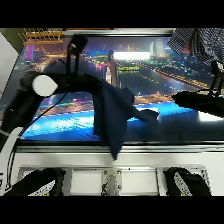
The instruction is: Fold the clothes and pants, and hang the long-sleeved shirts on hangers.
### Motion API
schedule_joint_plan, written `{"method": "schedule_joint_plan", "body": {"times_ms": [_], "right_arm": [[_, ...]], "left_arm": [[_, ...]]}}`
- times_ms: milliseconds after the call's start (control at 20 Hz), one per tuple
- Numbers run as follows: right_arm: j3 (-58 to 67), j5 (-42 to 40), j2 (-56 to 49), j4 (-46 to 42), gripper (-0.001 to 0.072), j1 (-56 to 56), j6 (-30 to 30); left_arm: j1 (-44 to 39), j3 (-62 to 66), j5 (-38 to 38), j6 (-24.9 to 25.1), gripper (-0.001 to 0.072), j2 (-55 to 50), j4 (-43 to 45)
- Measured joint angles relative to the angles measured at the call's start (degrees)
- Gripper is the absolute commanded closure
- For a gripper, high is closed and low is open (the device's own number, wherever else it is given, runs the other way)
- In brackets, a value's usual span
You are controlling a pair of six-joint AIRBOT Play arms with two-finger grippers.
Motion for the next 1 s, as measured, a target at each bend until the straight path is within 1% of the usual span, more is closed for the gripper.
{"method": "schedule_joint_plan", "body": {"times_ms": [50, 100, 150, 200, 300, 400, 500, 600, 750, 850, 1000], "right_arm": [[0.09, 0.04, -0.26, -0.13, 0.0581, -0.44, -0.02], [0.13, 0.13, -0.63, -0.15, 0.0379, -0.72, -0.07], [0.13, 0.31, -1.05, -0.22, 0.0201, -0.96, -0.17], [0.17, 0.39, -1.36, -0.24, 0.0181, -1.09, -0.17], [0.17, 0.5, -1.95, -0.33, 0.0183, -1.29, -0.17], [0.17, 0.66, -2.38, -0.33, 0.0183, -1.4, -0.2], [0.17, 0.66, -2.75, -0.33, 0.0183, -1.44, -0.17], [0.17, 0.68, -3.26, -0.33, 0.0183, -1.44, -0.17], [0.17, 0.66, -4.17, -0.11, 0.0184, -1.44, -0.17], [0.17, 0.68, -4.85, 0.44, 0.0183, -1.44, -0.17], [0.17, 0.68, -5.77, 1.25, 0.0183, -1.44, -0.17]], "left_arm": [[1.05, -1.79, 1.05, -0.63, 0.0055, -1.88, 0.61], [2.43, -2.71, 1.77, -1.9, 0.0055, -3.69, 1.03], [4.39, -2.86, 1.99, -3.63, 0.0055, -5.51, 1.25], [6.51, -2.47, 1.49, -5.18, 0.0055, -6.84, 1.4], [11.54, -1.46, -1.68, -7.54, 0.0055, -8.02, 1.49], [15.76, -2.93, -6.36, -8.85, 0.0055, -6.84, 1.57], [18.47, -7.54, -10.69, -9.53, 0.0055, -3.82, 1.57], [19.26, -14.16, -13.7, -9.9, 0.0055, 0.17, 0.79], [16.63, -25.59, -15.85, -10.29, 0.0055, 7.23, -3.5], [12.24, -32.24, -15.61, -10.84, 0.0055, 11.23, -5.99], [3.98, -39.36, -12.66, -14.08, 0.0055, 13.9, -6.6]]}}
